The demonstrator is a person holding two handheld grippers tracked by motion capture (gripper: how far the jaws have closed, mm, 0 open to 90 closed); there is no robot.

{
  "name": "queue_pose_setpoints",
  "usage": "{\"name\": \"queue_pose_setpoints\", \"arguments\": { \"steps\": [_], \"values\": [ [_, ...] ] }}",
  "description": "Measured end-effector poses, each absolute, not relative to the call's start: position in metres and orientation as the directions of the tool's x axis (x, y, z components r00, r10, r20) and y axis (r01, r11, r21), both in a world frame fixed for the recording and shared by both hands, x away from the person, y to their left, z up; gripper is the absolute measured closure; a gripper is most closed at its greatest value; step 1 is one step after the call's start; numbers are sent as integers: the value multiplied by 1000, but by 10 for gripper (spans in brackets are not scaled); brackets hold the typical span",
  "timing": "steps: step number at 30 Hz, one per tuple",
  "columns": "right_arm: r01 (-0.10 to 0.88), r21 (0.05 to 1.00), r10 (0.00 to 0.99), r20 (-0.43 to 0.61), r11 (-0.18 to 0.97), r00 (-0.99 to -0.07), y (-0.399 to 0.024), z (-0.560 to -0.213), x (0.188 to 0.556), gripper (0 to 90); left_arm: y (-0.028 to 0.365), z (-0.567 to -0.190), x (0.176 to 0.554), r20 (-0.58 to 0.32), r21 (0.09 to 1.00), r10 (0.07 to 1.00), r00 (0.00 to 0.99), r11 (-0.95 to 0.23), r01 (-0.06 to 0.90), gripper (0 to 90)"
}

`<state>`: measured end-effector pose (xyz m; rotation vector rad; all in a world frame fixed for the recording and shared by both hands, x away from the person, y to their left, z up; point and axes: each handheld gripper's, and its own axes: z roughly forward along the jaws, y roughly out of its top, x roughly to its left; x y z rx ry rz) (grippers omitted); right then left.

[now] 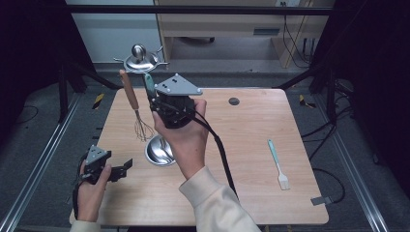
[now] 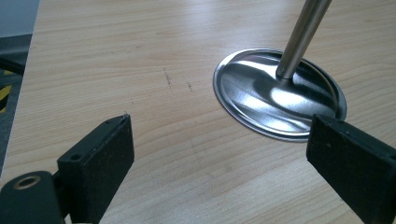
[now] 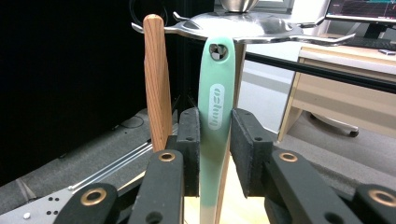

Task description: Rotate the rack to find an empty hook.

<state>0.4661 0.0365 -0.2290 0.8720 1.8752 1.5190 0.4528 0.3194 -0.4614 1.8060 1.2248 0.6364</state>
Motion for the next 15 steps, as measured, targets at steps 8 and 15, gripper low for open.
{"name": "queue_pose_setpoints", "arguments": {
  "steps": [8,15],
  "values": [
    [130,981,776,-29,142,-630,36,-229,465,657,320,-461,453,-45,854,918,394,-169,492,73],
    [127,981,775,-32,144,-631,29,-229,463,609,320,-461,453,-39,856,918,395,-173,486,73]
  ]
}}
